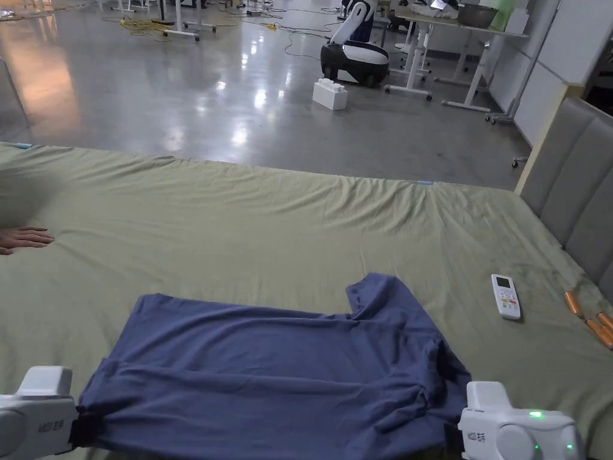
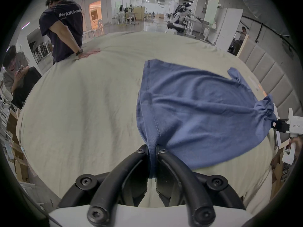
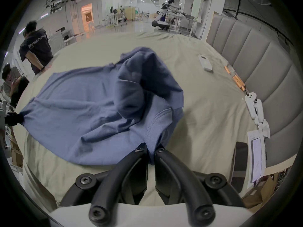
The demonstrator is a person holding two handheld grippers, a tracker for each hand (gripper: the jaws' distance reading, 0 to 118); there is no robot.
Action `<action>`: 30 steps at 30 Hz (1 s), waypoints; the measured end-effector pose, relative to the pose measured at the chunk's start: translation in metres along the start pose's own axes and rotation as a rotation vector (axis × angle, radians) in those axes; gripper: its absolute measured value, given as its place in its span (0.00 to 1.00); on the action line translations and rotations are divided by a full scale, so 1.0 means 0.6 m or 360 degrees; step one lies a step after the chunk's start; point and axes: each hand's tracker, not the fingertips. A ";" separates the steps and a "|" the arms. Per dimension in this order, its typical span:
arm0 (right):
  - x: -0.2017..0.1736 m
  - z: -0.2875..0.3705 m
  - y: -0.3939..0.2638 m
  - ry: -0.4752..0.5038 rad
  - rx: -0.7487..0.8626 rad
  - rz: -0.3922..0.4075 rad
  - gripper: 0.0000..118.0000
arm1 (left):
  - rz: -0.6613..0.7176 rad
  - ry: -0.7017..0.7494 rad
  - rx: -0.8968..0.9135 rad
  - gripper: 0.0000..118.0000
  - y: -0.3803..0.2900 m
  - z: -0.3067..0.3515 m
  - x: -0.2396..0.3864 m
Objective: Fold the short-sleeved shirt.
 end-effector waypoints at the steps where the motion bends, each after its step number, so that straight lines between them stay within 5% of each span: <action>1: 0.001 0.012 0.006 0.0009 0.0025 0.0008 0.06 | -0.0006 -0.0011 0.0020 0.07 0.005 0.009 -0.001; 15: 0.003 0.125 -0.047 0.0013 0.0027 0.0116 0.06 | 0.0106 -0.0133 0.0105 0.07 -0.028 0.127 -0.049; 30: -0.026 0.025 -0.216 -0.0038 -0.0267 0.0062 0.06 | 0.0082 -0.0002 -0.0236 0.07 -0.200 0.025 -0.032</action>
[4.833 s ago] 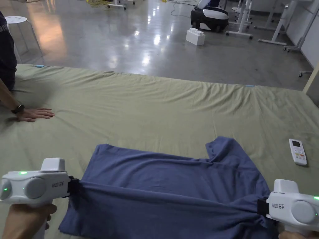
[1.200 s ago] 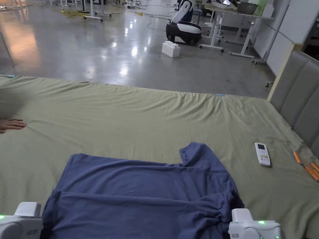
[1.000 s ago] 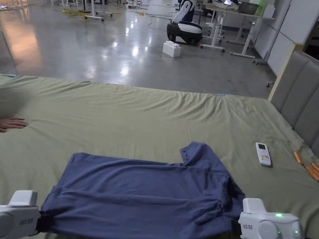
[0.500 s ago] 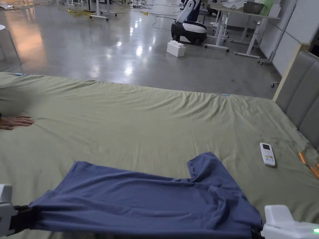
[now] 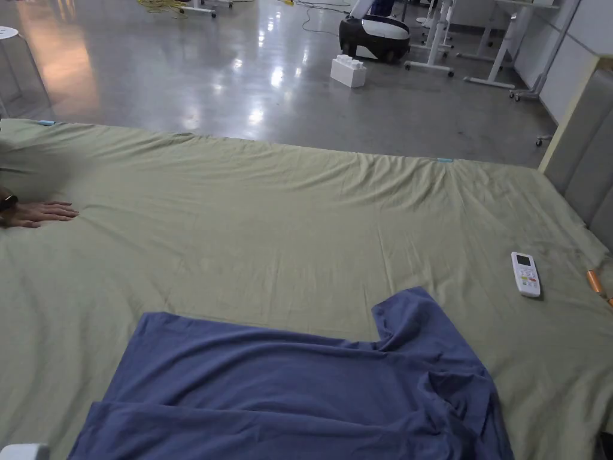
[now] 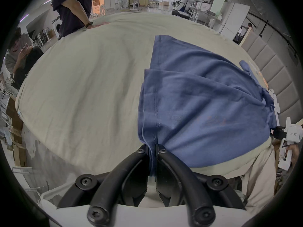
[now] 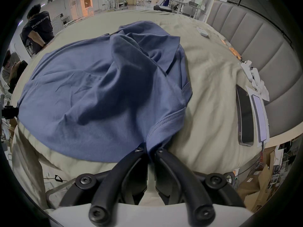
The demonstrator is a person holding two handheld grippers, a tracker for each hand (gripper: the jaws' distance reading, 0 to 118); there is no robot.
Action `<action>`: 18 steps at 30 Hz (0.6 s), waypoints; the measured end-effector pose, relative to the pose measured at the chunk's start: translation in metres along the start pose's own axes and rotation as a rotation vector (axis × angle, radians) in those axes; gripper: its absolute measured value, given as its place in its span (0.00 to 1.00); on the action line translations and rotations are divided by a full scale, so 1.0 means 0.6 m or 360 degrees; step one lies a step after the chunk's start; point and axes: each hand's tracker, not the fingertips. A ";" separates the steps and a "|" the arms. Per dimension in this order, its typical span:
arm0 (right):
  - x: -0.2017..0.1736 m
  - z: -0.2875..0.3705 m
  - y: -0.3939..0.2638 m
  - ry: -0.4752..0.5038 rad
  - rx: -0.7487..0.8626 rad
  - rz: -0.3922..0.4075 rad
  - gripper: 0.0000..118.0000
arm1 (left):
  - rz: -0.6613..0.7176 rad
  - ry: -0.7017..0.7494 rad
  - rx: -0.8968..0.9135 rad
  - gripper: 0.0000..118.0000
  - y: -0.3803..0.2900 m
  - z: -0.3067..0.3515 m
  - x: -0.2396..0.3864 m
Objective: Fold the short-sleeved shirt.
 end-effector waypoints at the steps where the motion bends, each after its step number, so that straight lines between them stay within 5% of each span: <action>1: -0.005 0.001 0.000 -0.0009 0.0004 0.0004 0.07 | 0.0012 0.0006 0.0005 0.07 0.001 -0.003 0.001; 4: -0.006 0.012 0.006 -0.0042 0.0016 0.0024 0.21 | 0.0012 0.0011 0.0006 0.07 0.007 -0.015 -0.015; 7: -0.008 0.043 0.023 -0.0212 0.0014 0.0034 0.73 | -0.0018 0.0025 0.0008 0.13 0.019 0.000 -0.011; 8: -0.009 0.056 0.031 -0.0227 0.0076 0.0026 0.80 | -0.0046 0.0050 0.0060 0.19 0.025 0.007 -0.006; 11: -0.027 0.110 0.067 -0.0215 0.0312 0.0009 0.80 | -0.0099 0.0054 0.0257 0.48 0.053 0.035 0.024; 18: -0.077 0.178 0.150 -0.0083 0.1047 -0.0072 0.80 | -0.0231 0.0051 0.0905 0.49 0.121 0.107 0.128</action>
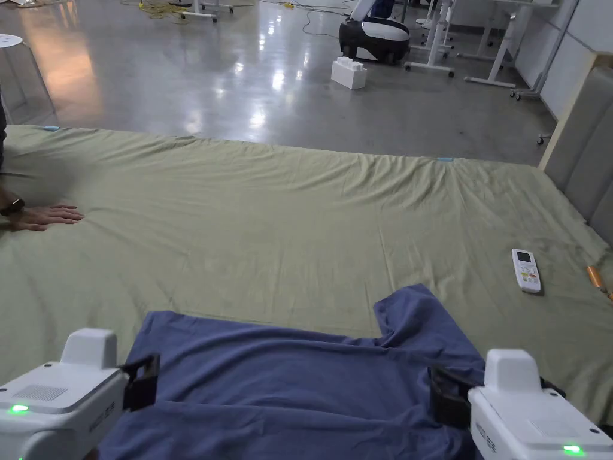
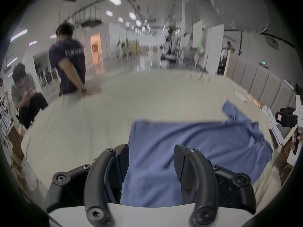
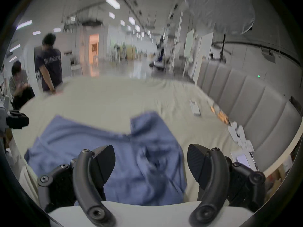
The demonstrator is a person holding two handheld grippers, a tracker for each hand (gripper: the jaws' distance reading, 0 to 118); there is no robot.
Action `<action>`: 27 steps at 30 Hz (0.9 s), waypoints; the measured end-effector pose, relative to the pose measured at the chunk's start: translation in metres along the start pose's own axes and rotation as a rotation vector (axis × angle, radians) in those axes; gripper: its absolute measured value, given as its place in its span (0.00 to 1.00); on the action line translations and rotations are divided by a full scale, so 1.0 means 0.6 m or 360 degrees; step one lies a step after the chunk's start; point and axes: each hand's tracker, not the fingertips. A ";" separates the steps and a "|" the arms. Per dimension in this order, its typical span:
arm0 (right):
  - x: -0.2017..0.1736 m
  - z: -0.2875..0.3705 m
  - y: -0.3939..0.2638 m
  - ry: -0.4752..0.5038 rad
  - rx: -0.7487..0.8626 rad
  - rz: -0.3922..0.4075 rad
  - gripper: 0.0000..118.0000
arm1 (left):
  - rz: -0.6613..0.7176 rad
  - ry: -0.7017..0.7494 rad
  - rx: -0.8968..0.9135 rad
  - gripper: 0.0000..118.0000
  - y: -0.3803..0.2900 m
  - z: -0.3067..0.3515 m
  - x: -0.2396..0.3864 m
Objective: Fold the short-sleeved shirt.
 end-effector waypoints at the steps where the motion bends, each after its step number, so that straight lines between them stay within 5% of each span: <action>1: -0.009 0.001 0.011 0.0002 0.0085 -0.0026 0.79 | 0.0007 -0.0005 0.0096 0.48 0.013 0.007 0.010; 7: -0.047 0.016 0.056 0.0001 0.0478 -0.0063 0.62 | 0.0047 0.0058 0.0553 0.41 0.054 0.049 0.049; 10: -0.055 0.026 0.068 -0.0019 0.0634 -0.0058 0.35 | 0.0089 0.0114 0.0639 0.16 0.059 0.062 0.056; 13: -0.061 0.028 0.068 -0.0015 0.0677 -0.0090 0.10 | 0.0147 0.0096 0.0688 0.05 0.060 0.070 0.049; 15: -0.066 0.031 0.070 -0.0006 0.0734 -0.0072 0.02 | 0.0142 0.0113 0.0717 0.03 0.057 0.076 0.049; 27: -0.069 -0.006 0.075 -0.0030 0.0661 -0.0023 0.00 | 0.0196 0.0007 0.0405 0.01 0.066 -0.015 -0.027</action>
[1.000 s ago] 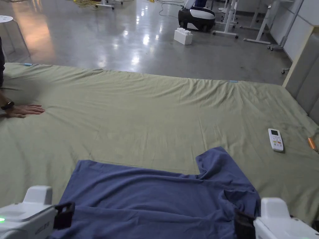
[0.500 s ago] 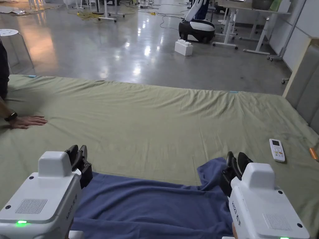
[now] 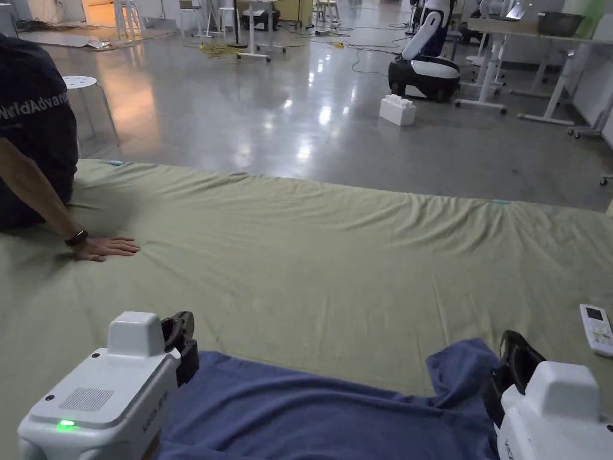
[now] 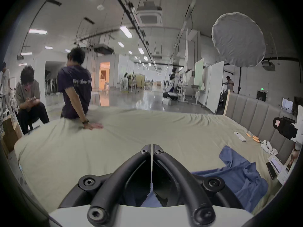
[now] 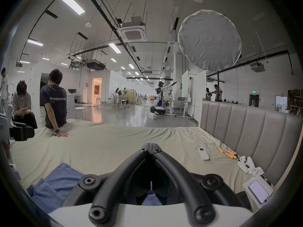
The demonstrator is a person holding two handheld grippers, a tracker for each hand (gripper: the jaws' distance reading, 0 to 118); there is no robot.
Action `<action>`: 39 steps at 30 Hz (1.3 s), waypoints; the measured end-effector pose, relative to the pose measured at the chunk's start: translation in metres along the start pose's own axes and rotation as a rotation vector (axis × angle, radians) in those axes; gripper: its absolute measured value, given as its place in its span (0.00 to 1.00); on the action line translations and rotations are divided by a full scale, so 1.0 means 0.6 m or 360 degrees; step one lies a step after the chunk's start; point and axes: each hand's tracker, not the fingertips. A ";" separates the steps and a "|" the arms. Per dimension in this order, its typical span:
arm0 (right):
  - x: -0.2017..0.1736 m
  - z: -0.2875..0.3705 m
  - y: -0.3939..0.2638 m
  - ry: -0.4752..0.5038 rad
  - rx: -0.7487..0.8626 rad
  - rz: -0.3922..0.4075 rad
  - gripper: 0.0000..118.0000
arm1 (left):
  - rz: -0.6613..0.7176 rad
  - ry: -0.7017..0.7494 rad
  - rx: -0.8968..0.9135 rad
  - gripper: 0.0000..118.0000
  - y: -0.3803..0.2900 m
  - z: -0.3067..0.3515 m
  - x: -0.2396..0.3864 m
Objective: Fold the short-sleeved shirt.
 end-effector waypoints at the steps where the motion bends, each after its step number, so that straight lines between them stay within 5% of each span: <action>1: 0.002 -0.006 -0.004 0.0006 -0.0022 0.0003 0.00 | 0.0014 -0.0003 -0.0047 0.01 -0.002 -0.020 -0.013; 12: 0.032 -0.055 -0.062 -0.0016 -0.0274 0.0016 0.00 | 0.0106 -0.0103 -0.0872 0.03 -0.025 -0.296 -0.090; 16: 0.044 -0.060 -0.083 -0.0042 -0.0354 0.0028 0.00 | 0.0086 -0.0084 -0.1164 0.48 -0.045 -0.375 -0.090; 20: 0.061 -0.062 -0.102 -0.0070 -0.0417 0.0037 0.00 | -0.0010 -0.0065 -0.1295 0.56 -0.068 -0.417 -0.073; 26: 0.085 -0.062 -0.121 -0.0111 -0.0498 0.0035 0.00 | -0.0166 0.0027 -0.1356 0.53 -0.094 -0.432 -0.036; 31: 0.115 -0.084 -0.138 -0.0131 -0.0613 -0.0028 0.00 | -0.0268 0.0008 -0.1294 0.14 -0.094 -0.415 -0.012; 34: 0.143 -0.127 -0.151 -0.0094 -0.0754 -0.0106 0.01 | -0.0222 -0.0036 -0.1292 0.06 -0.089 -0.415 -0.026; 35: 0.154 -0.145 -0.160 -0.0102 -0.0851 -0.0170 0.06 | -0.0183 -0.0048 -0.1280 0.06 -0.086 -0.412 -0.031; 36: 0.167 -0.170 -0.160 -0.0093 -0.0882 -0.0103 0.19 | -0.0165 -0.0058 -0.1268 0.06 -0.084 -0.411 -0.038; 37: 0.178 -0.192 -0.167 -0.0084 -0.0994 -0.0143 0.45 | -0.0153 -0.0080 -0.1303 0.06 -0.084 -0.407 -0.041; 39: 0.199 -0.248 -0.181 -0.0030 -0.1193 -0.0121 0.52 | -0.0166 -0.0079 -0.1259 0.06 -0.081 -0.397 -0.042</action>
